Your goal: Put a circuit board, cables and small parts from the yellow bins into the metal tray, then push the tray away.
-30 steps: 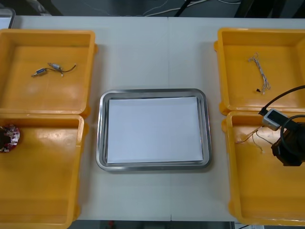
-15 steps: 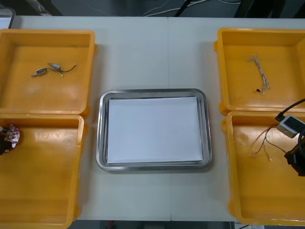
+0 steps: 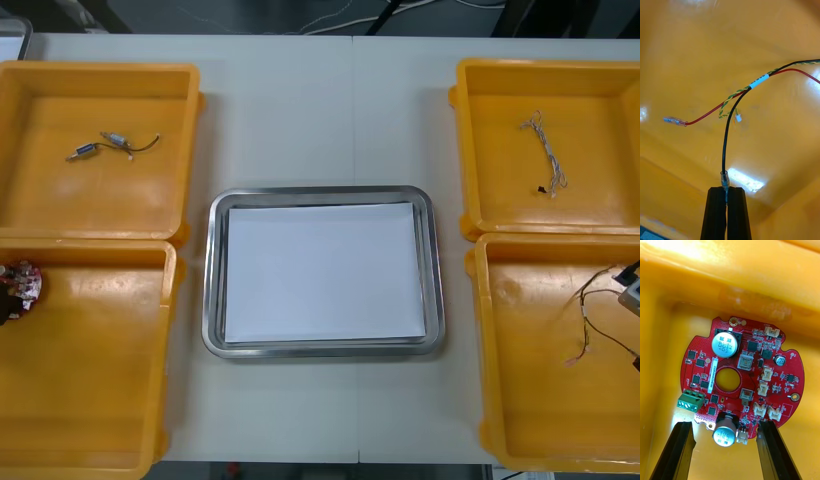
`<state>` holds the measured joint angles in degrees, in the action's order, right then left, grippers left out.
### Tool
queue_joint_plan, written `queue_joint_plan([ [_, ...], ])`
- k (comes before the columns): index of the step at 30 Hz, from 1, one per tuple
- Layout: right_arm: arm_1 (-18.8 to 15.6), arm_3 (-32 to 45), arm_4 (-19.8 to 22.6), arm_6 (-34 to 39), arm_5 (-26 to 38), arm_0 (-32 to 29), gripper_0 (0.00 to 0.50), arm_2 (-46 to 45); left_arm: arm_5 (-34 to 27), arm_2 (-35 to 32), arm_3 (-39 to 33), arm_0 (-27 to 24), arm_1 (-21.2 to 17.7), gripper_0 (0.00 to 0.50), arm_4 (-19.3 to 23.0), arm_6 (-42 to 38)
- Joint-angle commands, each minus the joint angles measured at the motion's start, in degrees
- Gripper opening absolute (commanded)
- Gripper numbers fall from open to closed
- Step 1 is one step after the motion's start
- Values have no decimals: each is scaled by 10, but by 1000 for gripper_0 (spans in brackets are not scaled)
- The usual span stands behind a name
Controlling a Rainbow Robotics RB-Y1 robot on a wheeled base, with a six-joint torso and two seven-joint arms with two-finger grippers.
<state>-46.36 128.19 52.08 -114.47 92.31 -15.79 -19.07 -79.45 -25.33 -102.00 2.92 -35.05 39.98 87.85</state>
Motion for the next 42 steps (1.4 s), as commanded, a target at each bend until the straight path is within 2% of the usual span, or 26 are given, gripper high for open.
queue_joint_plan([
  [1,5,36,14,-3,-17,-58,0,-27,10,-5,-2,16,9,483,-10,26],
  [12,6,50,22,0,-40,-99,0,-30,14,0,-2,16,19,481,-25,22],
  [14,6,50,24,-3,-40,-101,0,-30,15,2,-2,16,20,461,-27,22],
  [15,6,50,25,-5,-40,-102,0,-31,15,3,-2,16,19,428,-28,22],
  [16,5,50,26,-5,-40,-102,0,-31,14,3,-3,16,19,358,-28,21],
  [17,6,50,26,-5,-39,-102,0,-31,14,4,-3,16,19,266,-28,21],
  [18,6,50,27,-5,-40,-102,0,-31,14,4,-3,16,19,223,-27,21],
  [20,6,50,27,-5,-39,-100,0,-31,12,4,-3,16,19,33,-24,19],
  [21,6,51,27,-5,-39,-100,0,-31,12,4,-3,16,19,1,-24,18],
  [22,6,50,26,-5,-39,-99,0,-31,11,4,-3,16,20,0,-24,16],
  [24,6,51,25,-5,-39,-97,51,-30,11,4,-3,17,19,0,-21,16],
  [25,5,51,23,-5,-39,-96,150,-31,11,4,-3,16,19,0,-19,14],
  [26,6,51,23,-5,-39,-95,282,-31,11,4,-4,16,19,0,-18,14],
  [27,6,51,22,-4,-39,-94,338,-31,11,4,-4,16,19,0,-18,14],
  [28,6,51,22,-2,-39,-93,437,-31,9,3,-6,16,19,0,-17,13],
  [29,6,50,22,-2,-38,-93,500,-30,7,1,-7,16,19,0,-12,12],
  [35,6,50,27,9,-25,-78,500,-31,-15,-5,-25,23,19,0,-1,6],
  [42,7,50,23,100,11,-28,500,-25,-15,1,-61,51,19,0,0,-3],
])
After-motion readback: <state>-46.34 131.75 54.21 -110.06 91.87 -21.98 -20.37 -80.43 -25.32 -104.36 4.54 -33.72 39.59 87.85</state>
